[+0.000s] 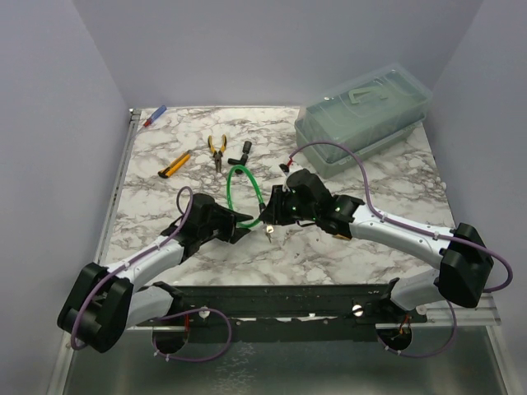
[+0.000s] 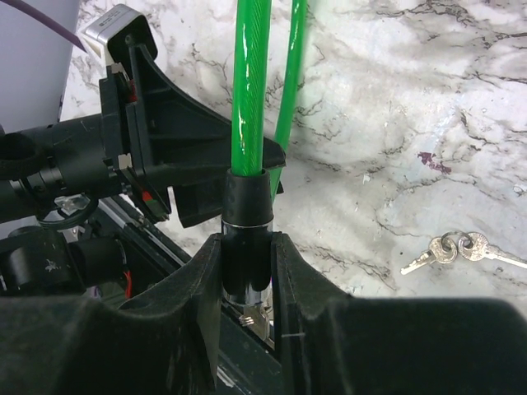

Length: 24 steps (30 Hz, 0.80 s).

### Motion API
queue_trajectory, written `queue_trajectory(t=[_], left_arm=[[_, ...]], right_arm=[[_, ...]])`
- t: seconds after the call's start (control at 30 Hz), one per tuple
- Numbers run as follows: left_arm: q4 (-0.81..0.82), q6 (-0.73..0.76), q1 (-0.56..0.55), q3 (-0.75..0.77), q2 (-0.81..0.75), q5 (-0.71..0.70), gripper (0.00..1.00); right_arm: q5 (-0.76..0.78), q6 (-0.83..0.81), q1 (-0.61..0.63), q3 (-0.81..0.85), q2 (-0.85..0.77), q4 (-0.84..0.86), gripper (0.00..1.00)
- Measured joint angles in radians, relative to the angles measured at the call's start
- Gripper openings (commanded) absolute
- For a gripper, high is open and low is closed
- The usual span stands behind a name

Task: Unlock with the key

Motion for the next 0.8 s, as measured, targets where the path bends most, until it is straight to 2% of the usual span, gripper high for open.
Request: queue_trajectory(t=[0.1, 0.2, 0.63, 0.8], left_arm=[[0.007, -0.001, -0.001, -0.002, 0.011, 0.0, 0.15], [0.019, -0.011, 0.0, -0.003, 0.025, 0.0, 0.0], [0.024, -0.019, 0.0, -0.011, 0.03, -0.011, 0.0], [-0.041, -0.005, -0.001, -0.02, -0.012, -0.055, 0.0]], right_arm=[[0.0, 0.0, 0.0, -0.002, 0.0, 0.006, 0.01], [-0.003, 0.0, 0.0, -0.005, 0.0, 0.004, 0.01], [-0.011, 0.0, 0.007, -0.013, -0.017, -0.024, 0.01], [-0.01, 0.0, 0.007, -0.014, -0.066, -0.018, 0.01]])
